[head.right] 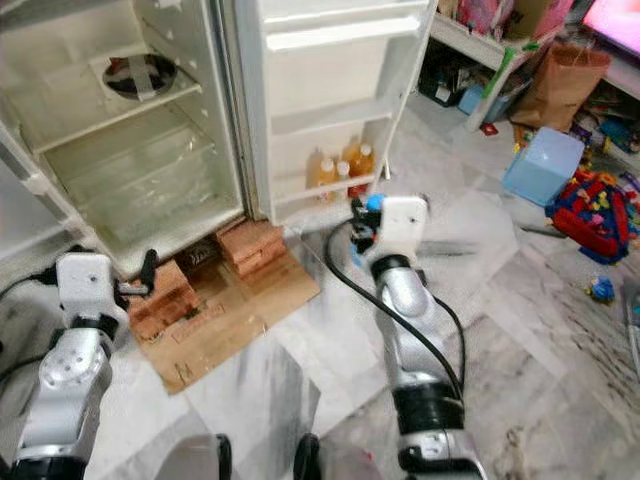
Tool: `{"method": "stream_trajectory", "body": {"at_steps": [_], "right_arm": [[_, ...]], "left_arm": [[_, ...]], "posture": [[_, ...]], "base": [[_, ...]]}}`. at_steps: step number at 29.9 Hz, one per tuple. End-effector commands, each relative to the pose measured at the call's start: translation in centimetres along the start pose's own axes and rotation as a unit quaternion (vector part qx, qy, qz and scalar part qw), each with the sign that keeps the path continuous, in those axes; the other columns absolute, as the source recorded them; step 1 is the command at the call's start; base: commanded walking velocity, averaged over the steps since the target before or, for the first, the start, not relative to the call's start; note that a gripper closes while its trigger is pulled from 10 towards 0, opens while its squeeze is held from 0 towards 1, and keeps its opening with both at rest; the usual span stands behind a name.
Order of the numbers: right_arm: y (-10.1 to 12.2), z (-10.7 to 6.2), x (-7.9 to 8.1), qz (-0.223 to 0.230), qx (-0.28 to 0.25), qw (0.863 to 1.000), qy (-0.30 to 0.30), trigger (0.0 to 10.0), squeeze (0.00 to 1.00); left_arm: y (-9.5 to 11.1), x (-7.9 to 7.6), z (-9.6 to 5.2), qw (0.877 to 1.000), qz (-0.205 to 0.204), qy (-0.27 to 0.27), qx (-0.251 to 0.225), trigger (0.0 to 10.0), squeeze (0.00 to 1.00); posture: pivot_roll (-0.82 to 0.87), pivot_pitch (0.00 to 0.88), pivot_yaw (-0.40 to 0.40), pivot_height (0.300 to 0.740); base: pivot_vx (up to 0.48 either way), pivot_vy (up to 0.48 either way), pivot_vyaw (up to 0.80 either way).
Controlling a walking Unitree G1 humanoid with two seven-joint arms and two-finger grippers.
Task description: Restocking fridge
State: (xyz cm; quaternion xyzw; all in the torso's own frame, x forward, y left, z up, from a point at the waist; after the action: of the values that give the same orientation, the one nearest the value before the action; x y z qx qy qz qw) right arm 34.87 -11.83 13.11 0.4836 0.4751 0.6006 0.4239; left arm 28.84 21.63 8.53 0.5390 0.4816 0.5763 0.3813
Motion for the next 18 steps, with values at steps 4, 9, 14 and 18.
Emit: {"method": "stream_trajectory", "body": {"at_steps": [4,9,14,18], "right_arm": [[0.35,-0.11,-1.08,-0.005,-0.009,1.000,-0.011,10.0,0.00],[0.33,-0.09,-1.05,-0.006,-0.010,1.000,-0.009,10.0,0.00],[0.37,0.01,-1.03,-0.008,-0.010,1.000,-0.008,10.0,0.00],[0.38,0.05,-1.01,-0.008,-0.012,1.000,-0.007,10.0,0.00]], "left_arm": [[0.30,-0.85,0.06,1.000,-0.003,-0.009,-0.001,10.0,0.00],[0.13,-0.81,0.11,1.000,0.000,-0.003,0.005,10.0,0.00],[0.00,-1.06,0.21,1.000,-0.004,-0.002,0.010,10.0,0.00],[0.08,-1.26,0.32,1.000,-0.006,-0.001,0.012,10.0,0.00]], "posture": [[0.07,0.140,-0.080,0.740],[0.07,0.144,-0.080,0.740],[0.07,0.149,-0.079,0.740],[0.07,0.147,-0.078,0.740]], "base": [[0.435,0.000,0.00],[0.378,-0.291,0.00],[0.365,-0.306,0.00],[0.365,-0.307,0.00]]}}
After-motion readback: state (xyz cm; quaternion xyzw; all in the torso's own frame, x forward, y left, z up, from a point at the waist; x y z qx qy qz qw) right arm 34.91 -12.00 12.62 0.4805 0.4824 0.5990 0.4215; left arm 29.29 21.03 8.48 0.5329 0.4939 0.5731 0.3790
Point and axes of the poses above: a point about 5 cm out from each wrist's last joint towards the gripper, its own z axis pointing out of the wrist towards the gripper, its own y axis along the axis of the wrist's last joint, x = y × z, the point moved 3 cm from there along z, pointing out of the wrist towards the gripper, and after that the axes turned 6 degrees about z, right-handed, at the moved point
